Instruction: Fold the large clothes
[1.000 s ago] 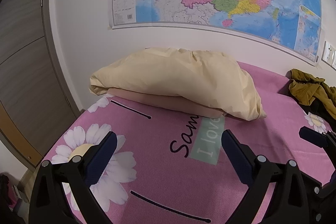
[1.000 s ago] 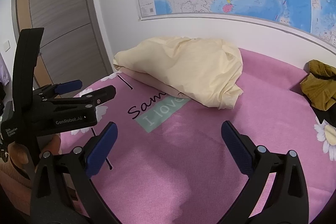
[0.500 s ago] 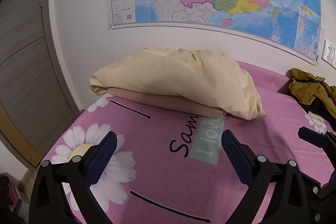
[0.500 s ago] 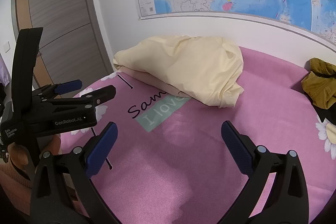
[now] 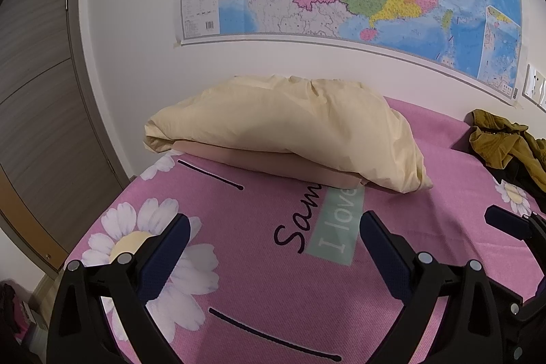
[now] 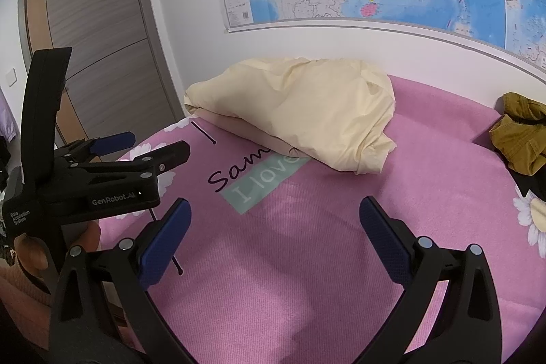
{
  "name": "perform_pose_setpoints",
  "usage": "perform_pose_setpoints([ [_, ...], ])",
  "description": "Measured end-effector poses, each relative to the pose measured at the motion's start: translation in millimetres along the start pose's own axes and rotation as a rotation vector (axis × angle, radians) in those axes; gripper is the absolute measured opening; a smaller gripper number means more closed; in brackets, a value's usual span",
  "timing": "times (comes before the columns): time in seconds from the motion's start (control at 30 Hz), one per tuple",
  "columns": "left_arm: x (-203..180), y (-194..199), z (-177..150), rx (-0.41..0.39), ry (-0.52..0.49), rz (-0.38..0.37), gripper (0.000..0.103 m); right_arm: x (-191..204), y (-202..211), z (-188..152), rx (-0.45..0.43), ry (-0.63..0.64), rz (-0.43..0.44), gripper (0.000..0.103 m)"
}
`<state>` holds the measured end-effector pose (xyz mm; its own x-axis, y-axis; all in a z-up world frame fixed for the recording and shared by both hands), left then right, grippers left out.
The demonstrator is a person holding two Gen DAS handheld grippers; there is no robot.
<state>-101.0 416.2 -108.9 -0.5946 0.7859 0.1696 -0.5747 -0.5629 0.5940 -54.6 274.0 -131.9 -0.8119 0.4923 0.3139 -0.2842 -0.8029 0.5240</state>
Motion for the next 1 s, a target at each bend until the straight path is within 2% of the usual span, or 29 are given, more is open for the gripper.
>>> perform_pose_setpoints([
  [1.0, -1.4, -0.3, -1.8, 0.005, -0.004, -0.003, 0.096, 0.9, 0.1, 1.8, -0.002, -0.001, 0.015, 0.097],
])
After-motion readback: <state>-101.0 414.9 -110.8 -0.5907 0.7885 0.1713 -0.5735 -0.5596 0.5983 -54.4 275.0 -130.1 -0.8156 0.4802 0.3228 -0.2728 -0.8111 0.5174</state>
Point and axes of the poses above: each gripper's, at about its wrist camera, not at the fingertips, and y roughly against the way its jaws point, x to its left, z to its top, the point moved 10 cm from there along -y, roughly the way its jaws point, and after that the axes turned 12 degrees about -y, right-handed, at the moved point
